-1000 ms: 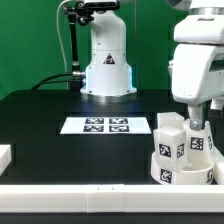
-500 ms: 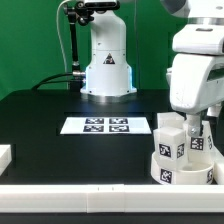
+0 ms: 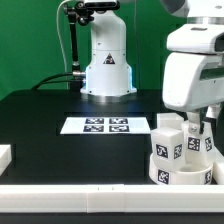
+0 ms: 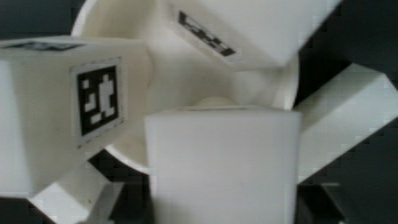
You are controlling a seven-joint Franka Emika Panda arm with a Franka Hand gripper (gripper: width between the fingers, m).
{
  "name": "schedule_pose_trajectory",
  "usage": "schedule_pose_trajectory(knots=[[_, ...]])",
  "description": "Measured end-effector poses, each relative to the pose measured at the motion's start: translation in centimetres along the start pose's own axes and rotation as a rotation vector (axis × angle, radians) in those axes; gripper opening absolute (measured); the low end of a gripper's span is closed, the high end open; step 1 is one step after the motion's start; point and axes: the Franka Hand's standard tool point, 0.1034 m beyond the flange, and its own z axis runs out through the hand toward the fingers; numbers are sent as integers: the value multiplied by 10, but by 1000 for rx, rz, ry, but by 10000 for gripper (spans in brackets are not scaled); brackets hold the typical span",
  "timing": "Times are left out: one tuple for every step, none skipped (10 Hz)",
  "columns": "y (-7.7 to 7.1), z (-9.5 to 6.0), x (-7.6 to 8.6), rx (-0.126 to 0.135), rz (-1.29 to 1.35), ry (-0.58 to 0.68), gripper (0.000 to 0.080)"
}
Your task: Assemble stool
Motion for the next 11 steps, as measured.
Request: schedule_pose_trajectory(knots=[[0, 0, 0, 0, 73, 0, 338], [0, 0, 0, 0, 118, 0, 338], [0, 0, 0, 0, 208, 0, 338], [0, 0, 0, 1, 297, 0, 338], [0, 1, 0, 8, 435, 2, 338], [0, 1, -1, 19, 578, 4, 338], [0, 1, -1, 32, 695, 6, 338], [-1, 1, -1, 46, 833, 7, 338], [-1, 1, 0, 59, 962, 7, 338], [-1, 1, 0, 62, 1028, 5, 338], [-2, 0, 0, 71, 1173, -2, 338]])
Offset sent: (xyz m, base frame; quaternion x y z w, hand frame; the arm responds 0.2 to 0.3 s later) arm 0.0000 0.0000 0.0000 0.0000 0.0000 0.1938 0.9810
